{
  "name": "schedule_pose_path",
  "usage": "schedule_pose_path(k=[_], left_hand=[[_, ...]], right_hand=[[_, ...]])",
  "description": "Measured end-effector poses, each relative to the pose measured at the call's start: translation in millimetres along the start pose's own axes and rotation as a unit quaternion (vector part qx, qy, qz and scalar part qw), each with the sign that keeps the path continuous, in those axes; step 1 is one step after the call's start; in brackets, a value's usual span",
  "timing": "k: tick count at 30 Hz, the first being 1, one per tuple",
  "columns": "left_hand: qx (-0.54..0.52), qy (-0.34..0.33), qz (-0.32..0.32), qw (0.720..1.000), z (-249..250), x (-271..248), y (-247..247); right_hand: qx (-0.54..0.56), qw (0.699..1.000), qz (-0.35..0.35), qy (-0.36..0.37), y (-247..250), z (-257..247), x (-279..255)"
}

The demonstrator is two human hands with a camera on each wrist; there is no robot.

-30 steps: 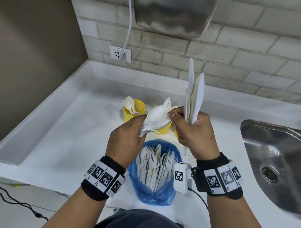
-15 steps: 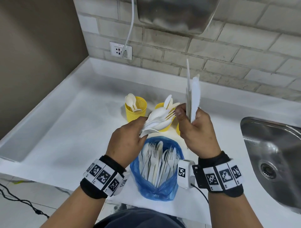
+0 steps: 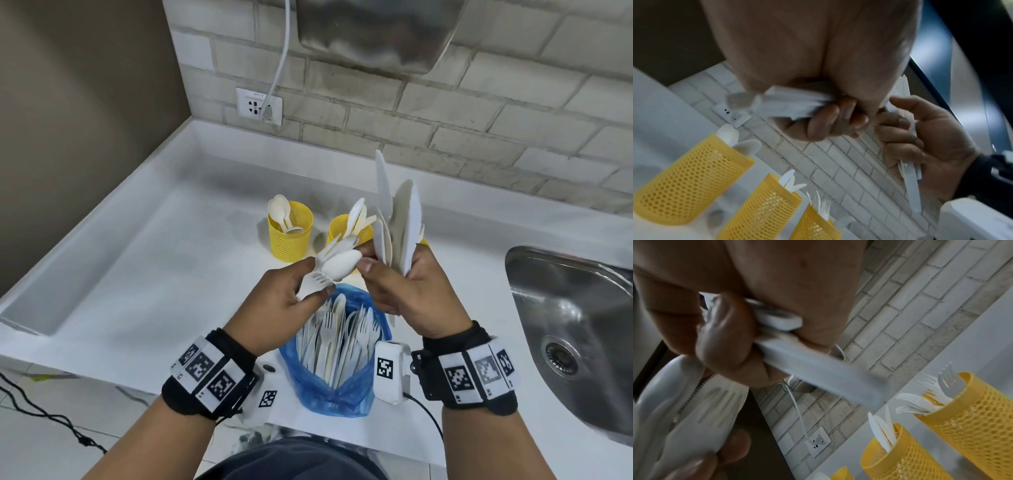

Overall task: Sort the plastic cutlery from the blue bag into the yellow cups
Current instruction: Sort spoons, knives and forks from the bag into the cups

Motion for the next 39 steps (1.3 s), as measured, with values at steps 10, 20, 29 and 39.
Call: schedule_pose_path(k=[10,20,29,39], left_hand=[[-0.13,0.056,-0.069,0.988,11,0,-18],[-0.247,0.096,-0.1,0.959,25,12,-49],[-0.221,0.087,-0.113,0.965,41,24,-72],[-0.194,0.111,-0.124,0.967,35,35,-90]], right_hand=[[0.021,0.998,0.031,0.054,12,-7,4],[-0.002,0.994,0.106,0.026,39,-1,5],[-0.065,0.982,0.168,0.063,67,-3,1],[-0.095,0.991,0.056,0.076,104,0,8]])
Point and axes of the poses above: each hand's wrist, its own x-axis towards the middle knuckle, its own y-axis out of the back of the hand, z = x × y, the point moved 6 cm from there along x, towards the middle knuckle, and after that the axes turned 12 degrees about -x, right-handed, at the moved point
